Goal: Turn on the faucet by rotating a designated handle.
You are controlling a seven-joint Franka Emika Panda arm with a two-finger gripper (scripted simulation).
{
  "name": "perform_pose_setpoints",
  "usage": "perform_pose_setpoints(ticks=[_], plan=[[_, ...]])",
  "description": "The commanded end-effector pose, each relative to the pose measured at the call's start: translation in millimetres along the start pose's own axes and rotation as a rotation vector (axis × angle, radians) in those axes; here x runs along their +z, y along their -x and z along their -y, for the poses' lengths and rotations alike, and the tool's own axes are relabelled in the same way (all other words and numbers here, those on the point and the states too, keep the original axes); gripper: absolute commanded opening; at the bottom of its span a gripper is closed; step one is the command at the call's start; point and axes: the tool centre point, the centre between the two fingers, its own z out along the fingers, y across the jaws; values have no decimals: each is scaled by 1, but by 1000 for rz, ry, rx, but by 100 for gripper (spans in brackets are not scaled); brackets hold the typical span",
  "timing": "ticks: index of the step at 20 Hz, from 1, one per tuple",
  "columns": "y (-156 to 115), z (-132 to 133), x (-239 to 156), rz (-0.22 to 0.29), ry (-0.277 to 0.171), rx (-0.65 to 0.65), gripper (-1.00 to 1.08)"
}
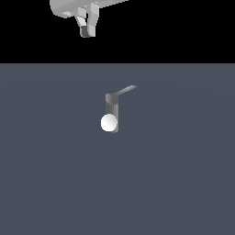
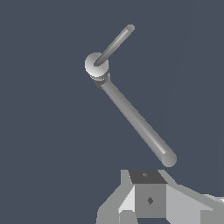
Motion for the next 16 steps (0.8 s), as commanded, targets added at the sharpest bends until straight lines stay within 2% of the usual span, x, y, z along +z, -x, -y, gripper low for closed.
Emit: perform_pose_setpoints(ticks=[1, 16], plan=[[-14, 9, 12, -2, -1, 63, -100], [-114, 37, 86, -12, -1, 448, -100]])
